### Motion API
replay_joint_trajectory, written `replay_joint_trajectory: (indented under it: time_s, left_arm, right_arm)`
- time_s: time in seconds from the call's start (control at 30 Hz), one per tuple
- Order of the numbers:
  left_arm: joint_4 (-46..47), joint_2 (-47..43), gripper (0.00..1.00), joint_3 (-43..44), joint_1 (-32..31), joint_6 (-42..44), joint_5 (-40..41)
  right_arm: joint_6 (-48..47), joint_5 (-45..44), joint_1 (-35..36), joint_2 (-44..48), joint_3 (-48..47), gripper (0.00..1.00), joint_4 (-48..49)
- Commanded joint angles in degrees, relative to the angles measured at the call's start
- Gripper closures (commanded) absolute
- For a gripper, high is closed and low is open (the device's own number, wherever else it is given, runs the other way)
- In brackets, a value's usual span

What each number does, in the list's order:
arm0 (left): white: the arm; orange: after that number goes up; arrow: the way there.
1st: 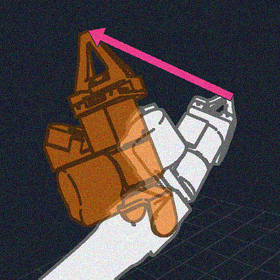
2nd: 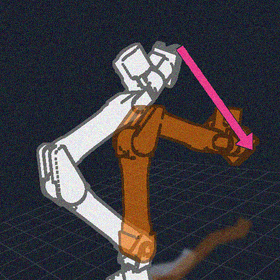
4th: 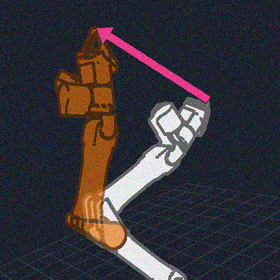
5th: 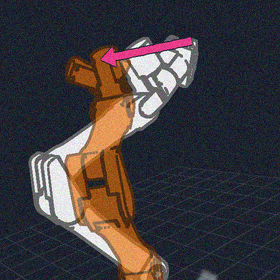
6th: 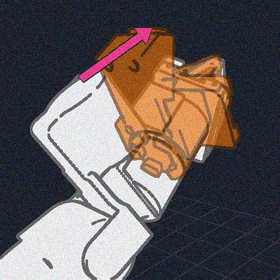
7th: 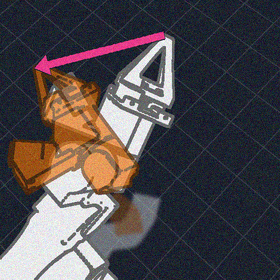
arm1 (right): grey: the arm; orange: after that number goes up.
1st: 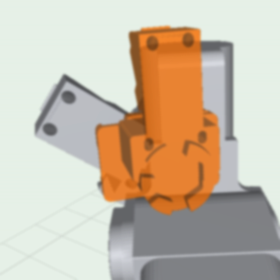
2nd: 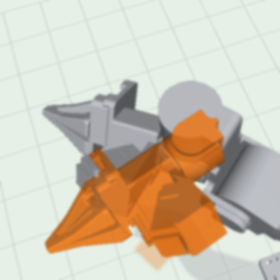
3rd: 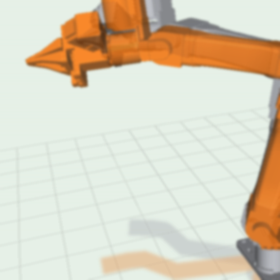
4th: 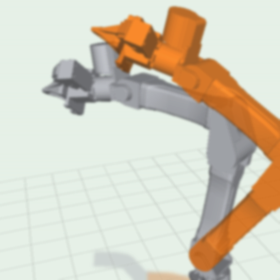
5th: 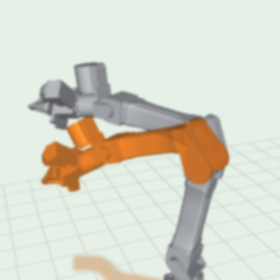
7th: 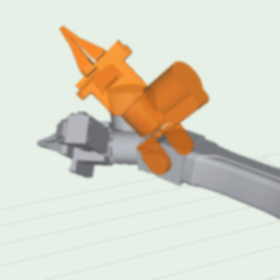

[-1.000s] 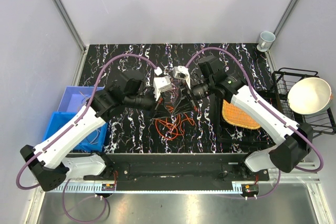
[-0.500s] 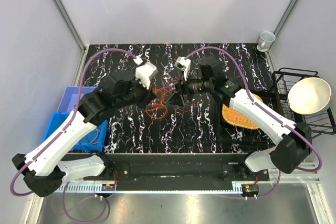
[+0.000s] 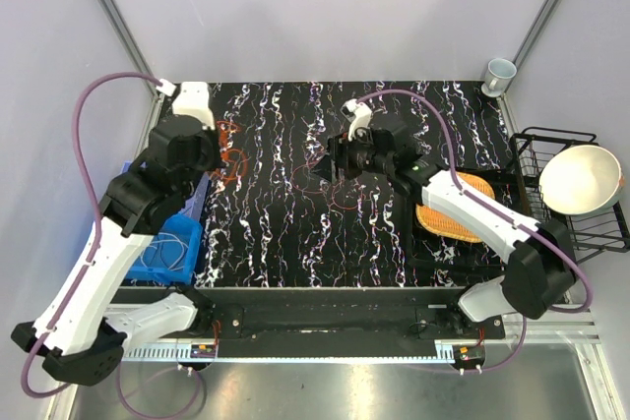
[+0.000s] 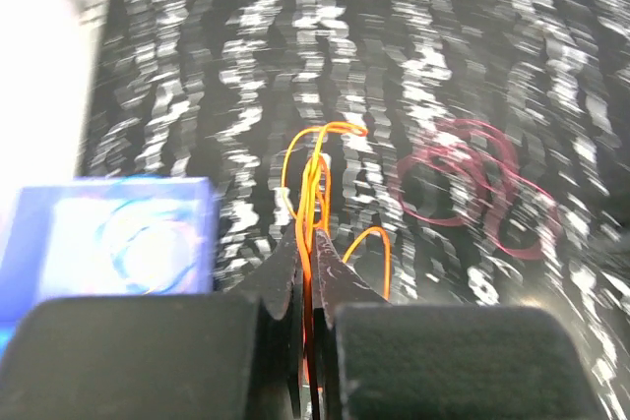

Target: Untangle the cables

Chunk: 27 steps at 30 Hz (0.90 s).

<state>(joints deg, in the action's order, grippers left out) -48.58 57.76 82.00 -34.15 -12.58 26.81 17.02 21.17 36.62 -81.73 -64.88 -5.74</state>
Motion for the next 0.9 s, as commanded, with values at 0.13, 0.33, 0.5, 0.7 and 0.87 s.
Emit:
replay_joint_trajectory:
  time_s: [0.13, 0.33, 0.5, 0.7, 0.87]
  left_arm:
    - [3.4, 1.0, 1.00, -1.8, 18.2, -2.7, 2.7]
    - [5.9, 3.1, 1.00, -2.7, 29.7, -5.5, 3.0]
    - [9.3, 4.2, 1.00, -5.9, 35.5, -10.7, 5.3]
    - [12.5, 6.4, 1.00, -8.8, 41.7, -14.2, 4.7]
    - [13.2, 8.0, 1.00, -10.0, 44.8, -15.5, 4.6]
  right_arm:
    - [1.6, -2.8, -0.1, -2.6, 2.4, 0.29, 5.3]
    - [0.8, -4.4, -0.1, -3.5, 4.4, 0.29, 8.0]
    - [0.7, -4.4, -0.1, -4.6, 4.9, 0.28, 8.5]
    - [0.6, -4.6, -0.4, -5.5, 5.4, 0.29, 8.8]
    - [0.5, -5.1, -1.0, -5.5, 5.7, 0.29, 8.8]
